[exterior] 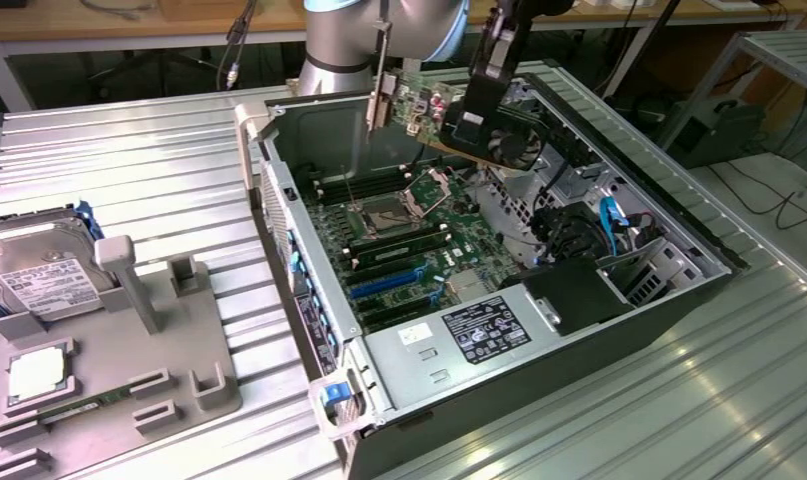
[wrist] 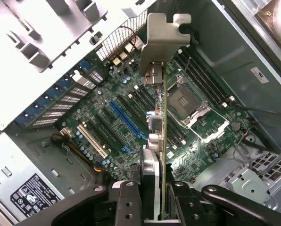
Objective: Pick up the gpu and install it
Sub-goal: 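Insert the gpu into the slot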
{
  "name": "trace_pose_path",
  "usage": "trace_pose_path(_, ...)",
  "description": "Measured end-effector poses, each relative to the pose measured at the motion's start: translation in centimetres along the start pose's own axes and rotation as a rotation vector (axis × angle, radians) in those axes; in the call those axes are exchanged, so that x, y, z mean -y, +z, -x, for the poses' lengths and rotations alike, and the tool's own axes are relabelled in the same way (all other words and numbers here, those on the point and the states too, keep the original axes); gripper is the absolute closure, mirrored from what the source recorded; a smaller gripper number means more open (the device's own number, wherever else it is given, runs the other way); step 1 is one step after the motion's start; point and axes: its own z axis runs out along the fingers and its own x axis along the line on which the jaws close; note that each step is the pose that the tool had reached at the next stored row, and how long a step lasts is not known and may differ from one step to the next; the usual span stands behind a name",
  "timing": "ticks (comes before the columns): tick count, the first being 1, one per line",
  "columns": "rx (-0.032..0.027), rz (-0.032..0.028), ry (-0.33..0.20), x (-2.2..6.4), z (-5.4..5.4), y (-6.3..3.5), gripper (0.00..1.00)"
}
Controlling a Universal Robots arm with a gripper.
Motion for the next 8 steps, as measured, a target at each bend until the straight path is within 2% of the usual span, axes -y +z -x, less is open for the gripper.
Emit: trace_pose_path(8, -0.0034, 0.0027, -0.097, 0.00, 0.00, 0.00, 0.72)
